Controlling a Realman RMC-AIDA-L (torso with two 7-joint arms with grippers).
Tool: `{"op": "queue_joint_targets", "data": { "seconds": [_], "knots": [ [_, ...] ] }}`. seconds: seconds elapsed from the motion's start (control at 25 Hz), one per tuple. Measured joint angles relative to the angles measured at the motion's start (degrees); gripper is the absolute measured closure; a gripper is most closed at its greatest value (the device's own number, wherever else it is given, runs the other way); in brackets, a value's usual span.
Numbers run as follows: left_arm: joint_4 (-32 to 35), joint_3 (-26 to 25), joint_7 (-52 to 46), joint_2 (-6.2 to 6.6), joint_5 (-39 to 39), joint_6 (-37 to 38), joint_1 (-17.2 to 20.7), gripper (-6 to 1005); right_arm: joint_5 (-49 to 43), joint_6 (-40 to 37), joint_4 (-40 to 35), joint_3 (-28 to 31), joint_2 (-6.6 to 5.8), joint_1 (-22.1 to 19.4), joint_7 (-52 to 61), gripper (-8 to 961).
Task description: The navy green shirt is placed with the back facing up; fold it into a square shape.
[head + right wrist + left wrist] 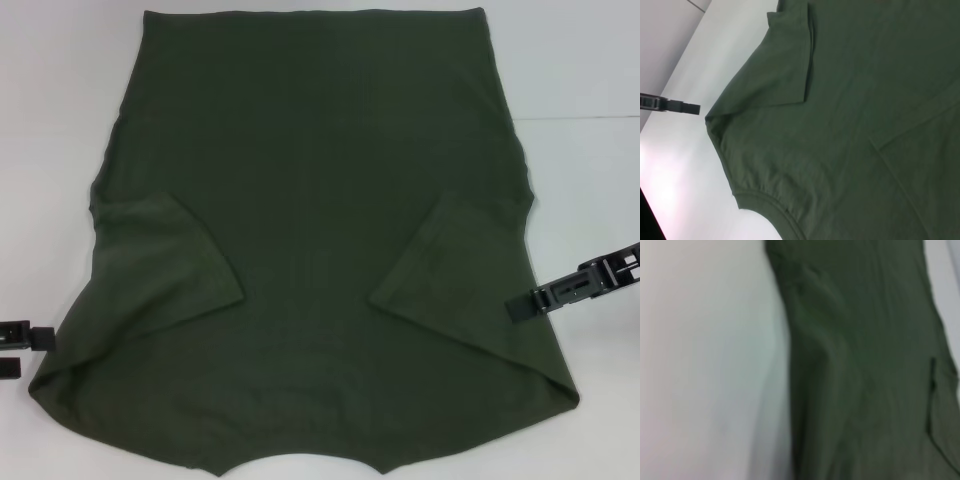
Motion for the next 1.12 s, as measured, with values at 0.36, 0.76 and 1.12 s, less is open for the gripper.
{"op": "queue_joint_targets", "data": {
  "seconds": [0.36,0.76,1.12],
  "knots": [
    [-1.8,1.3,-0.1,-0.17,4.2,-6.3,-1.4,115,-0.9,0.8,0.1,-0.3,0.38,0.2,0.0,23],
    [-2.9,1.9,-0.2,-1.25,4.6,-6.8,-2.3,117,-1.0,1.3,0.1,-0.5,0.68,0.2,-0.1,23],
    [-3.5,2.1,-0.2,-2.08,5.1,-7.1,-3.1,118,-1.0,1.3,0.1,-0.5,0.77,0.3,-0.5,22]
  ]
}}
